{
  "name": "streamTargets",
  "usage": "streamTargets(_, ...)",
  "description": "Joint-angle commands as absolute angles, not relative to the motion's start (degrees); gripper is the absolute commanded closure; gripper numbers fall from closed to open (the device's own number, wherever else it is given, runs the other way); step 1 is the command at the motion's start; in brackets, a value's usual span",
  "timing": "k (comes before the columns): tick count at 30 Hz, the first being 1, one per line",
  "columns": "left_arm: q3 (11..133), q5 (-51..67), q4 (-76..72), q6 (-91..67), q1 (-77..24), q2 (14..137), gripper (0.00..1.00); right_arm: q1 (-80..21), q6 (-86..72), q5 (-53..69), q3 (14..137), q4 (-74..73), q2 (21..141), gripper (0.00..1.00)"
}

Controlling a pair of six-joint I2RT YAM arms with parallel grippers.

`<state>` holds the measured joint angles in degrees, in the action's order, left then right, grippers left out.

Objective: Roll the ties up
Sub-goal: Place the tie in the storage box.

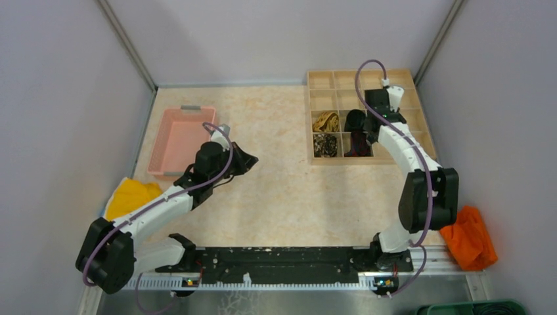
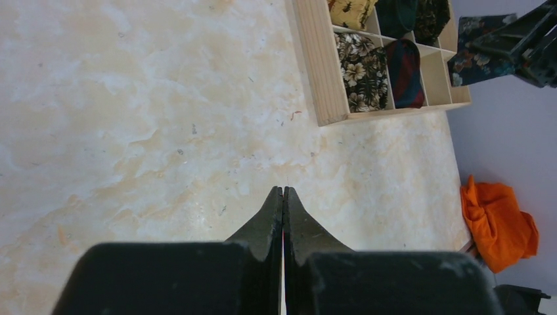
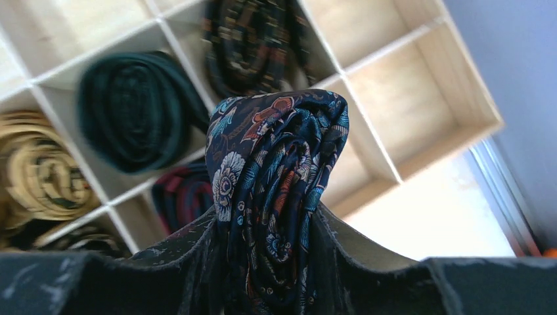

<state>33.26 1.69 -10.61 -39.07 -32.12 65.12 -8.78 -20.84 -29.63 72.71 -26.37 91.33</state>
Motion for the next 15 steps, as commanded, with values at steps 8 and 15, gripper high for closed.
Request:
streamTargets(8,31.16,6.11,-15.46,-38.3,-32.28,65.5,1.0,-5.01,-23.26,-37.07,67.8,-28.95,88.85,1.0)
streamTargets(15,30.32,4.58,-14.71,-37.97,-32.34,64.12,1.0,-4.94,-23.4,-39.31,68.41,-28.62,95.39,1.0)
